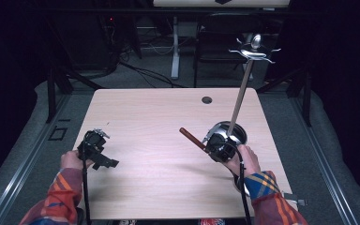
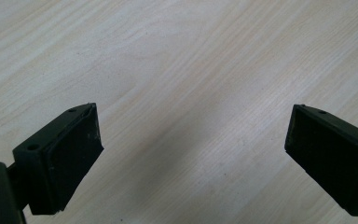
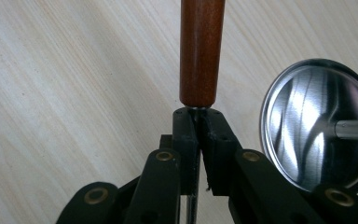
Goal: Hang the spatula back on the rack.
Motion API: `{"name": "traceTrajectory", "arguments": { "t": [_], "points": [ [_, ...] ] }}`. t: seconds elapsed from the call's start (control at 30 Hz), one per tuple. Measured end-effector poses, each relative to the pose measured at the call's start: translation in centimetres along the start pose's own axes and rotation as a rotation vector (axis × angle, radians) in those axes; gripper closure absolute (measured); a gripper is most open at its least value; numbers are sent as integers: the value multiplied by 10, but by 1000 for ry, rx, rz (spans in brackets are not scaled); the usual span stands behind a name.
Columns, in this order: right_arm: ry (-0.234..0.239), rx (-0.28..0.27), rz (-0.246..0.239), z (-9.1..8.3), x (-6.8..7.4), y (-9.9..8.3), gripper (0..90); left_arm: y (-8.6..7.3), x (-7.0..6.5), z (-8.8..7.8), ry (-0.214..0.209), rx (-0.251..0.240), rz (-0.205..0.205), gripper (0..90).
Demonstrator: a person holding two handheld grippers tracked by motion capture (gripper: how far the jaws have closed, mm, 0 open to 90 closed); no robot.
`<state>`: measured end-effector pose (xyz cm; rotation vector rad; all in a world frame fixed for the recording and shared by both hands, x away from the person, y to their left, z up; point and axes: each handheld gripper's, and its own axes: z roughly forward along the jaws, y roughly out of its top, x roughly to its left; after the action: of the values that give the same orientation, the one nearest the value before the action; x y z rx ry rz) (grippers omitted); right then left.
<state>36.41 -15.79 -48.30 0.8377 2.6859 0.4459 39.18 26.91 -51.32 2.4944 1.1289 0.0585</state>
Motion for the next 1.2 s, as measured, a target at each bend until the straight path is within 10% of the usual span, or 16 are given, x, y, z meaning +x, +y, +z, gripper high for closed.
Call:
{"name": "traceTrajectory", "arguments": {
  "t": [1.2],
  "points": [
    [0, -193, 142, -40, -19, -30, 851, 1, -1, 2, -11, 11, 4, 34]
  ]
}}
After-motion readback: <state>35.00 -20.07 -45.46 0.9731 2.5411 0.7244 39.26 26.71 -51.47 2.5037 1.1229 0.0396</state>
